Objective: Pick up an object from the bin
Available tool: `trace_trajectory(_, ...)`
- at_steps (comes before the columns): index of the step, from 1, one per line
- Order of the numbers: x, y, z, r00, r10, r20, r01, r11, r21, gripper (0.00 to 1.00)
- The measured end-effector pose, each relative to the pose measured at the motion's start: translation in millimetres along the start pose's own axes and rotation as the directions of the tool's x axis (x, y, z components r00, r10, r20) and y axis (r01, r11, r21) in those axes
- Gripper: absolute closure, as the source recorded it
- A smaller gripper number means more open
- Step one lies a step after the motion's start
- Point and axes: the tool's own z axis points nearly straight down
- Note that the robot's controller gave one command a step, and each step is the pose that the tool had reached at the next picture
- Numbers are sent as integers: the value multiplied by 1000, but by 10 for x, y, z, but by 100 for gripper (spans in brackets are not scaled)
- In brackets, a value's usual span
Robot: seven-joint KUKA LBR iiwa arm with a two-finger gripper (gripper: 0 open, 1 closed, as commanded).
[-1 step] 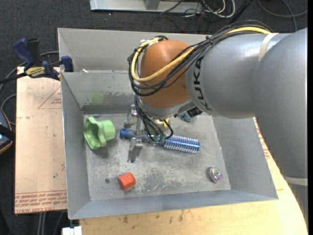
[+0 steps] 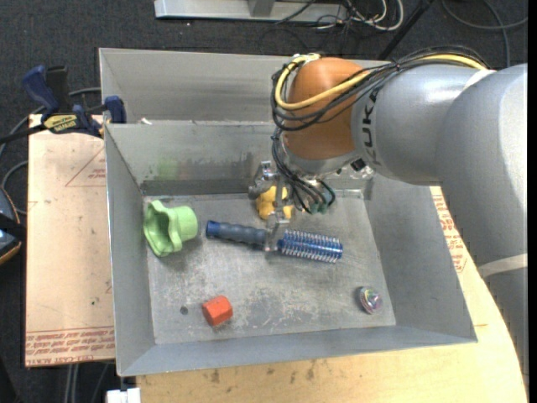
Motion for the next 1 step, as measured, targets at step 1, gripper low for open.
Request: trace_trajectory(1,726,-790,173,993,117,14,-116,993,-8,0)
